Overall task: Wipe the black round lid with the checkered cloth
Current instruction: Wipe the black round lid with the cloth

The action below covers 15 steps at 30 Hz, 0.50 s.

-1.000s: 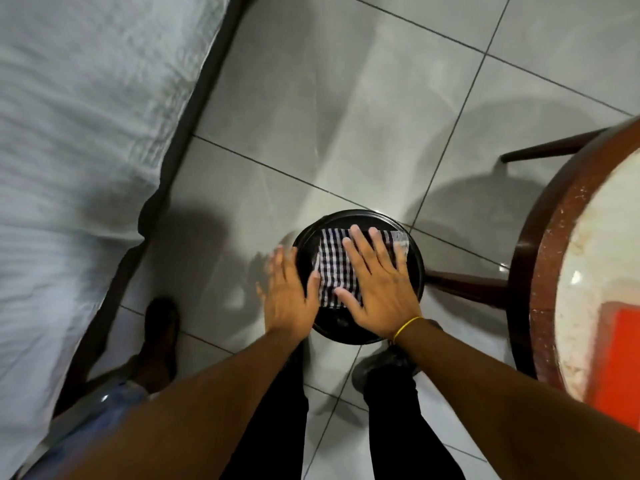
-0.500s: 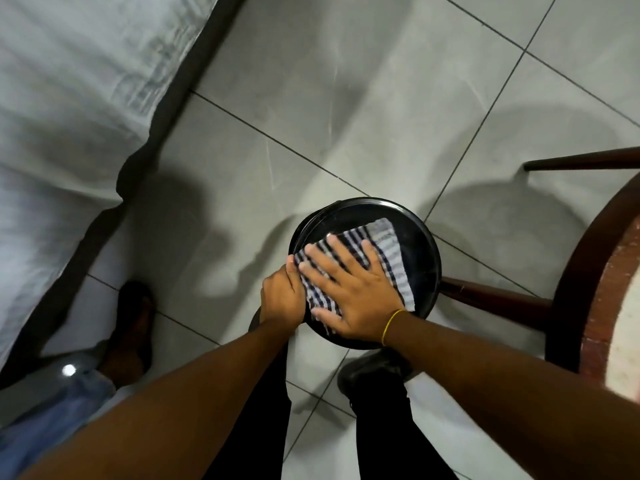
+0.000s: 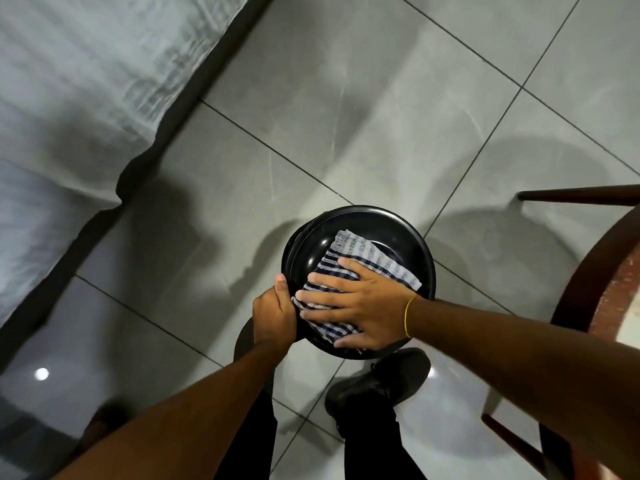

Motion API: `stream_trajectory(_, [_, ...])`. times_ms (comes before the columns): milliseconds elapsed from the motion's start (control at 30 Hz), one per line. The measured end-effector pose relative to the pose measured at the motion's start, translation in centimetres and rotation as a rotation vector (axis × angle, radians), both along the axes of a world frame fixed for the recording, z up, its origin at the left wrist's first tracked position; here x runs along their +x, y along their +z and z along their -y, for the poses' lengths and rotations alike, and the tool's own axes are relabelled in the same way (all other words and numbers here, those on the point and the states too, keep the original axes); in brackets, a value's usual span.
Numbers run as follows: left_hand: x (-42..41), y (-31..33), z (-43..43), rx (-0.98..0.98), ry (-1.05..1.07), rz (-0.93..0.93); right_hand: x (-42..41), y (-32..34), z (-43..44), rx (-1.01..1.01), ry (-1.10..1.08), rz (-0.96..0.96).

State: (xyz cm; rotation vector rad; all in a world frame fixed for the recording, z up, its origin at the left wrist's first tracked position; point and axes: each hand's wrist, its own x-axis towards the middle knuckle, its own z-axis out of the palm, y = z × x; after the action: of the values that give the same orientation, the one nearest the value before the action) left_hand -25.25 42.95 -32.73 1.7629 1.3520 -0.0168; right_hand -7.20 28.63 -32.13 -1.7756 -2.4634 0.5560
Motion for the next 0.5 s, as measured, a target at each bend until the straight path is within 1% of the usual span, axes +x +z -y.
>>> stream_trajectory(200, [0.3,0.2,0.5,0.06,0.083,0.007,-0.1,0.3,-0.8,0.002,-0.052,-0.008])
stream_trajectory(267, [0.6,0.3,0.9,0.061,0.129,0.008,-0.1,0.7,-2.1,0.025,-0.126,0.019])
stream_trajectory(333, [0.8,0.4,1.4,0.08,0.179,-0.003,-0.1,1.1,-4.7,0.047,-0.288,0.072])
stream_trajectory(367, [0.9,0.4,1.7,0.105,0.193,-0.024,0.2,1.2,-6.3,0.048,-0.405,0.091])
stream_trajectory(500, [1.5,0.8,2.2,0.133,0.254,-0.129,2.0,1.8,-11.5,-0.017,-0.958,0.164])
